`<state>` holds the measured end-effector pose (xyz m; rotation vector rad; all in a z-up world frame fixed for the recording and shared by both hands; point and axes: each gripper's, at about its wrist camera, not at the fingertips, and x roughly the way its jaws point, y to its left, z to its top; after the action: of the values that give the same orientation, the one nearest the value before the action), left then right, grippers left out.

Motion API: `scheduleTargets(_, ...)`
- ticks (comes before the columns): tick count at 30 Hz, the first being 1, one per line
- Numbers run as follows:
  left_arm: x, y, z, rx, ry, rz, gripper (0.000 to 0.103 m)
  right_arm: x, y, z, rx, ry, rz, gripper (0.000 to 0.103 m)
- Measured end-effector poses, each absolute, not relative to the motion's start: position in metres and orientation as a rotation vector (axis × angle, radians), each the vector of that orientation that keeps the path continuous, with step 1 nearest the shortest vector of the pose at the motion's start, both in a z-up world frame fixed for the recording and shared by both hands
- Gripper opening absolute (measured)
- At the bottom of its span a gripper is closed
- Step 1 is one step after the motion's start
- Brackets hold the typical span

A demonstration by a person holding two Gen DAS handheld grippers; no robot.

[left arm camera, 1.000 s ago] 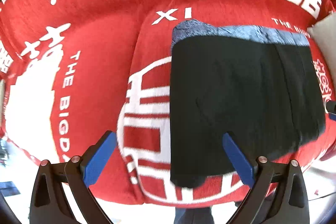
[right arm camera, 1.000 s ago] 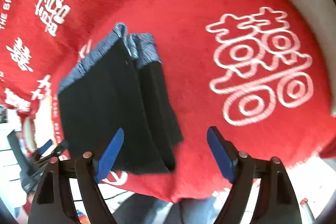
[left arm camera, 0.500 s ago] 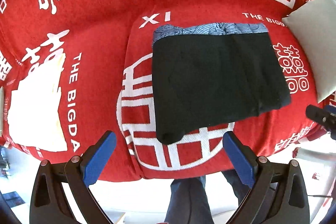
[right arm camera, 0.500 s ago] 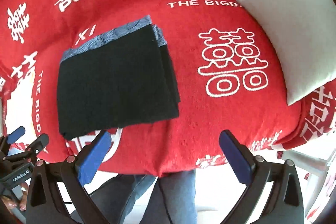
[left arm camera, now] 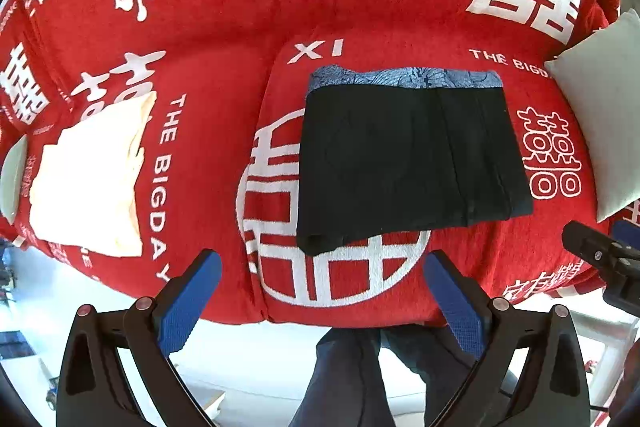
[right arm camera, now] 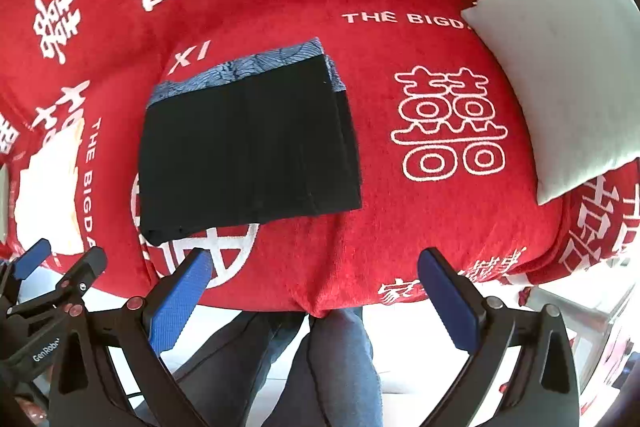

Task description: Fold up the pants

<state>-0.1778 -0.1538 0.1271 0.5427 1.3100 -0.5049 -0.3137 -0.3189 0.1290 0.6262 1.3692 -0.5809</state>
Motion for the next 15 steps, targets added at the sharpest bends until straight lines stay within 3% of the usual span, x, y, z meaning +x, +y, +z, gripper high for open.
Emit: scheduleTargets(15, -0.208, -0.156, 0.145, 0.550, 1.273, -0.461, 0.101, -0.319, -0.309, 0.143, 0.531, 1.380, -0.508, 0.103)
